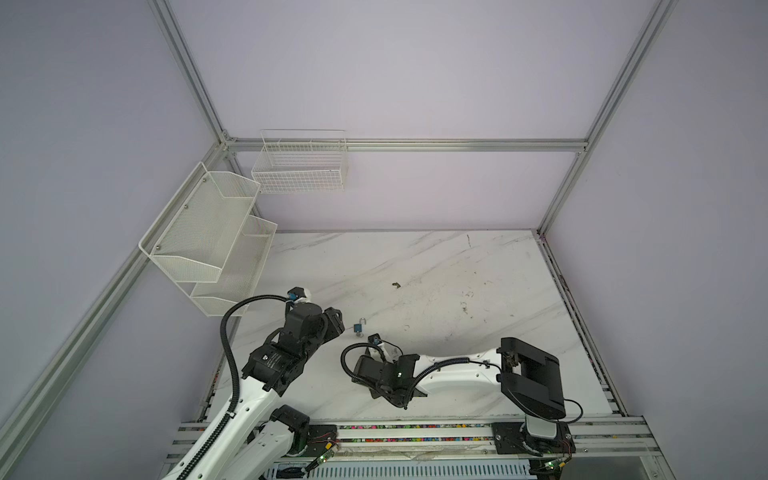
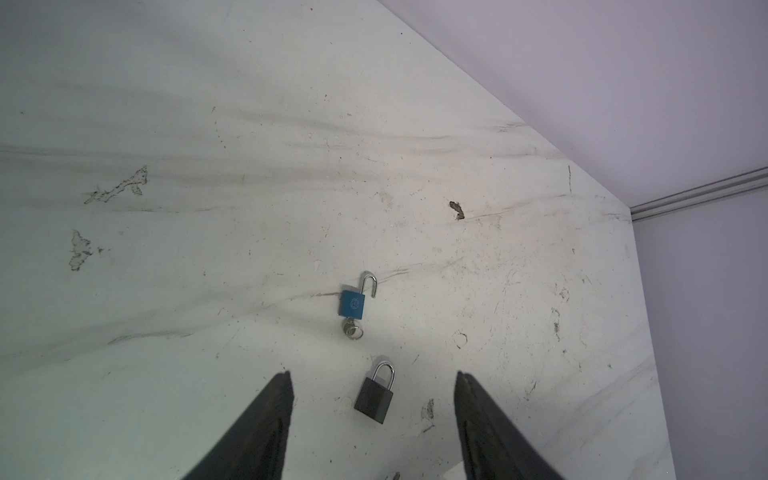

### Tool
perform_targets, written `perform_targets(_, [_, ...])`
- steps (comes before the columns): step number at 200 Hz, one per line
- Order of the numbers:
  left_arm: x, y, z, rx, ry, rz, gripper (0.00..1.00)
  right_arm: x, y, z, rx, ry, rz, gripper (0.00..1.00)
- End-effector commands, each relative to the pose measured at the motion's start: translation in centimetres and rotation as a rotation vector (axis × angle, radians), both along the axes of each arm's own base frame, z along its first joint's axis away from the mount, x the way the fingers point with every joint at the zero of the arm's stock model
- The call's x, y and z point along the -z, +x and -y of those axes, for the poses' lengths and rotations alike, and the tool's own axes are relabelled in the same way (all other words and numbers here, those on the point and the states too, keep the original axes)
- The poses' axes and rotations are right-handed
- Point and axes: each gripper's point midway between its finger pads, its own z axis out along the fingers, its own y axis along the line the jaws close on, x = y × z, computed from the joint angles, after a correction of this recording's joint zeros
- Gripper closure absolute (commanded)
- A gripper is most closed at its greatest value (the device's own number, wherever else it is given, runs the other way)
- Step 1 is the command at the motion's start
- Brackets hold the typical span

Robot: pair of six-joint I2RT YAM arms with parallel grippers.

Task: Unlock with the key
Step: 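Lower the right gripper over the loose silver key while the left arm draws back, then close the right gripper on the silver key and lift it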

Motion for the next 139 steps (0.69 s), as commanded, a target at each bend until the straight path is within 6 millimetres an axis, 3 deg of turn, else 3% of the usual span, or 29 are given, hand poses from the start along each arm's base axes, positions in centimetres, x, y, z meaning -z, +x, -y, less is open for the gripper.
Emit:
perform_targets(1, [0.8, -0.1, -0.3, -0.017, -0.010, 0.006, 0.37, 0.4, -0.4, 0.1, -0.031, -0.034, 0.001, 0.63])
perform_targets(139, [1.2, 0.1, 0.0, -0.014, -0.020, 0.002, 0.37, 1.4, -0.6, -0.1, -0.081, -0.057, -0.004, 0.77])
